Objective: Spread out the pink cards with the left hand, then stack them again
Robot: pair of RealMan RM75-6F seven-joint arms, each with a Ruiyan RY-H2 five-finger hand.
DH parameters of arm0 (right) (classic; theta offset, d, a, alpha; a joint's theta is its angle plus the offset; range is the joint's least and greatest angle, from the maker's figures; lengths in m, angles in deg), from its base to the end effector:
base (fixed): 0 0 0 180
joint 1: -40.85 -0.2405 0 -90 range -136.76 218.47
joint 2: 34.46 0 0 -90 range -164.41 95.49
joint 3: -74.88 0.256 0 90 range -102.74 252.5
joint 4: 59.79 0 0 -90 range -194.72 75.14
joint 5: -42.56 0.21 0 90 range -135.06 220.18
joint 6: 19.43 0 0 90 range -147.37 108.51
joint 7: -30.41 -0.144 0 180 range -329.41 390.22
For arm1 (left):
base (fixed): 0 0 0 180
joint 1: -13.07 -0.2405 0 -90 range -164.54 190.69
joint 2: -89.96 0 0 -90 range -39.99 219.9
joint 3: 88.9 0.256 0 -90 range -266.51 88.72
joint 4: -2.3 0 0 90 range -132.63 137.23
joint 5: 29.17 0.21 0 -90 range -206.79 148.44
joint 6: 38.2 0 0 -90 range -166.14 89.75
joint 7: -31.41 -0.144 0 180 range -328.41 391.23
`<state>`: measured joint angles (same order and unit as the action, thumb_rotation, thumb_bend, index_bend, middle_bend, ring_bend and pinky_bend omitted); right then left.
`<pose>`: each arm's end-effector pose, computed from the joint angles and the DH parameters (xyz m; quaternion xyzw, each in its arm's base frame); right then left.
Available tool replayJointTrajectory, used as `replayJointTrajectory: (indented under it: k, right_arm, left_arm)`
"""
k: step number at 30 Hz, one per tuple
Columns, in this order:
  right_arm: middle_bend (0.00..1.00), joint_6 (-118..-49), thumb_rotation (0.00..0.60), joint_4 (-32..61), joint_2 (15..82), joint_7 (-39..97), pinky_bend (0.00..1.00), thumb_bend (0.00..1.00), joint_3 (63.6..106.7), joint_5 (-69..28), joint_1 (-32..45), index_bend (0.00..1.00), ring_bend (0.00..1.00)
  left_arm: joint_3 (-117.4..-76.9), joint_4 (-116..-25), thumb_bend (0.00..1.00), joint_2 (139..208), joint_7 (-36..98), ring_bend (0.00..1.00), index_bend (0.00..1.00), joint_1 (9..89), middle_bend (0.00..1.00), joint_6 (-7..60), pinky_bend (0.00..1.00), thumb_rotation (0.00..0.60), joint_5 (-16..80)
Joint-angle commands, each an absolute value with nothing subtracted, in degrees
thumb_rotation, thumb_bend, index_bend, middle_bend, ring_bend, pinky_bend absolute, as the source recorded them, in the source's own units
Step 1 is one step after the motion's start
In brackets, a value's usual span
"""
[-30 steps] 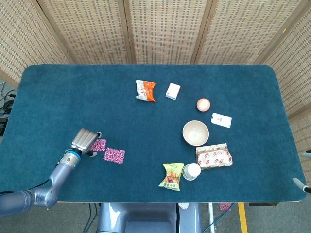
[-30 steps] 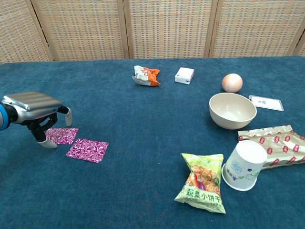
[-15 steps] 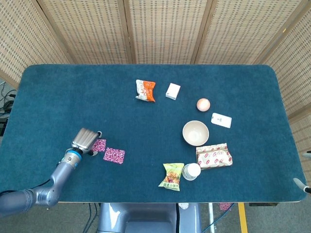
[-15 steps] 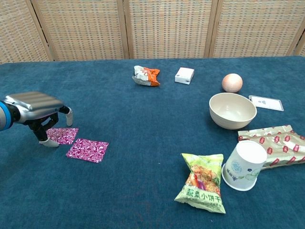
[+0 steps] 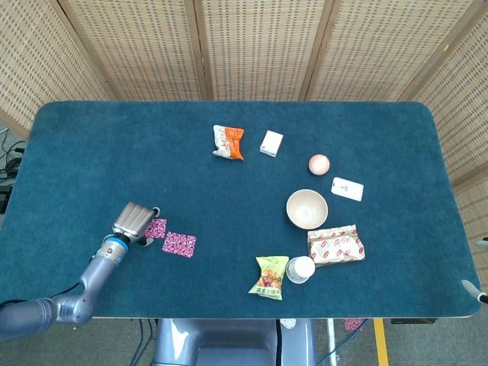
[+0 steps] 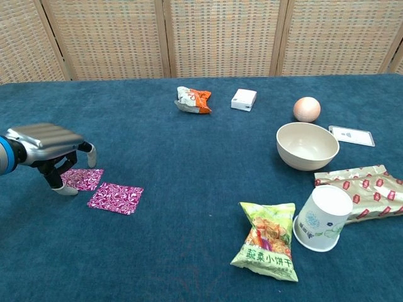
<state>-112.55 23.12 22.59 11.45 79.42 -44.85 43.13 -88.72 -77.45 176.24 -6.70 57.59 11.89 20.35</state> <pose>-0.3494 -0.1452 0.2392 0.5429 -0.3699 0.4270 0.6214 -0.2255 0.3384 -0.0193 -0.8080 -0.3151 -0.1553 0.4731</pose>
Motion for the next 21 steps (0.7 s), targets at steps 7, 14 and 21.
replayJointTrajectory:
  k: [7,14,21]
  right_arm:
    - [0.30,-112.65,0.600,23.11,22.51,11.33,0.08,0.16,79.43,-44.81,43.24,0.32,0.14]
    - [0.30,-112.73,0.600,22.99,22.57,11.22,0.08,0.15,79.40,-44.82,43.35,0.32,0.14]
    - [0.30,-112.61,0.600,23.08,22.51,11.28,0.08,0.16,79.47,-44.74,43.30,0.32,0.14]
  left_arm:
    - [-88.60,-77.88,0.22,176.20,-6.88,0.76,0.32,57.51,0.76,12.24,0.70,0.497,20.45]
    - [-88.54,-78.06,0.25,176.21,-7.30,0.76,0.34,57.55,0.76,12.28,0.70,0.510,19.81]
    - [-88.56,-78.18,0.27,176.20,-7.47,0.76,0.34,57.69,0.76,12.13,0.70,0.512,19.32]
